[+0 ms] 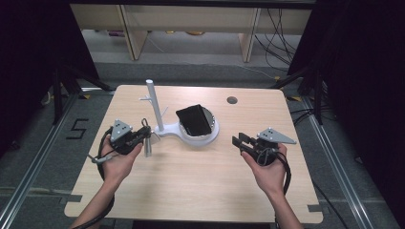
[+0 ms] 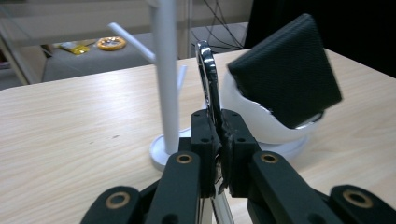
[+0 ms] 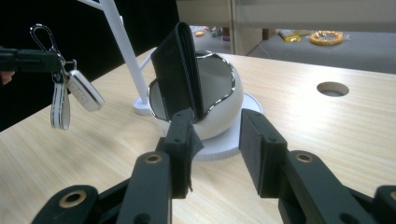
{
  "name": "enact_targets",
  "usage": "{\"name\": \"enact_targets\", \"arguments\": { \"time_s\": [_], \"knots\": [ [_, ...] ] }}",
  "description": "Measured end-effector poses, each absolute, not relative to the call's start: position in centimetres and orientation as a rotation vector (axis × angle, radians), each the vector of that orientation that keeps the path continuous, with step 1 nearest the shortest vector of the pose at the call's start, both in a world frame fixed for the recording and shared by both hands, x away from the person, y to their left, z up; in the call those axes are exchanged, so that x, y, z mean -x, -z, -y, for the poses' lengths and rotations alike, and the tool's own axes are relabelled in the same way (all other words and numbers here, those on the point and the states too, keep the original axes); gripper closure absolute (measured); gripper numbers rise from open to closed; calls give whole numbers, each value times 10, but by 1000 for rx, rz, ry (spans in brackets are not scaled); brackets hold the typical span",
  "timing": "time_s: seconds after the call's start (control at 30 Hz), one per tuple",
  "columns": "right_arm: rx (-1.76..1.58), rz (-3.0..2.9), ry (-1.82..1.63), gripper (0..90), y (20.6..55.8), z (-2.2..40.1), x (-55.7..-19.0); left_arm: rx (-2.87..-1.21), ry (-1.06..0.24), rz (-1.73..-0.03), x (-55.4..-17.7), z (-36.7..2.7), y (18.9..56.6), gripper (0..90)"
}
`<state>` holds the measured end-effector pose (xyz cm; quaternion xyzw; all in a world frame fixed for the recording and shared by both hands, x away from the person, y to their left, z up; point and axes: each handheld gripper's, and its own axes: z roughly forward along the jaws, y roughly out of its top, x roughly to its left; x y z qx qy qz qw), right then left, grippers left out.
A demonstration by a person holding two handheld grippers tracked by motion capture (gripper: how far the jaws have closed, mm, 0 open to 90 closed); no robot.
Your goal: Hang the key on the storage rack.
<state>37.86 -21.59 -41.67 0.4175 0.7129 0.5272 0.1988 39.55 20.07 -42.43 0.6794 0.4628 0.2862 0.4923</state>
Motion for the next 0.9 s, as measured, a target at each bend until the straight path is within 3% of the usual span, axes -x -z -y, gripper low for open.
{"name": "enact_targets", "arguments": {
  "time_s": [0.9],
  "knots": [
    [-1208,-2009,-1455,638,425,219,-377,-1616,-830,-1226,-425,-209,410,845]
  ]
}}
